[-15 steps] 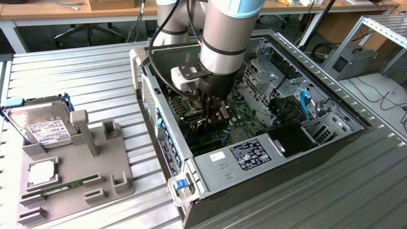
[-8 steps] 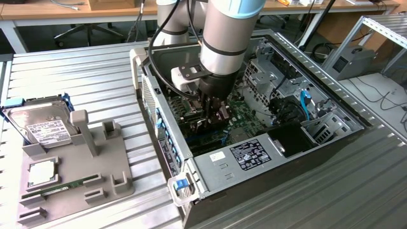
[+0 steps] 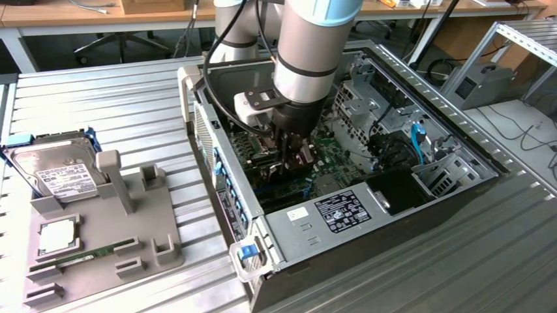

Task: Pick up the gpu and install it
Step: 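Insert the gpu into the slot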

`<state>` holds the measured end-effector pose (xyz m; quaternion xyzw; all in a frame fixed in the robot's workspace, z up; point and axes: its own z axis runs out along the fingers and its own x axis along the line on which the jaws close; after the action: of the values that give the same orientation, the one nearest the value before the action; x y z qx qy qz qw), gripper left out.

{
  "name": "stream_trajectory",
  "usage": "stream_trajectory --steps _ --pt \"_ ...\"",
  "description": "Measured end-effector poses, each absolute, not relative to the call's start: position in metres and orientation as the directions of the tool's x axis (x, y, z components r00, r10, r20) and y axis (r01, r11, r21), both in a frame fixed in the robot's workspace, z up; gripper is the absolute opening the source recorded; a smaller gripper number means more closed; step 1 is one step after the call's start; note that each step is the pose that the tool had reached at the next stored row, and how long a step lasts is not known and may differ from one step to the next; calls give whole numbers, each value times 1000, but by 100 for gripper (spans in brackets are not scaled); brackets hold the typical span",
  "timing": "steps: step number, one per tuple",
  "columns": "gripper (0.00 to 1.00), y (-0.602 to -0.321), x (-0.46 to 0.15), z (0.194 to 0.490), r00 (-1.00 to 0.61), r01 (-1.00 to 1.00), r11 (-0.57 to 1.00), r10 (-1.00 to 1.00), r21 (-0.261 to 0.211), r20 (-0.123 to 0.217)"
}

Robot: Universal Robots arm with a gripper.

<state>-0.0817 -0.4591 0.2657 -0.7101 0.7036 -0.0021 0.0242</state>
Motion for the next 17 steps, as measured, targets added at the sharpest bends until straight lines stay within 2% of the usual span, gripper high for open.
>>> stream_trajectory --steps 17 --pt "27 -459 -82 263 10 -999 -9 -999 -38 -32"
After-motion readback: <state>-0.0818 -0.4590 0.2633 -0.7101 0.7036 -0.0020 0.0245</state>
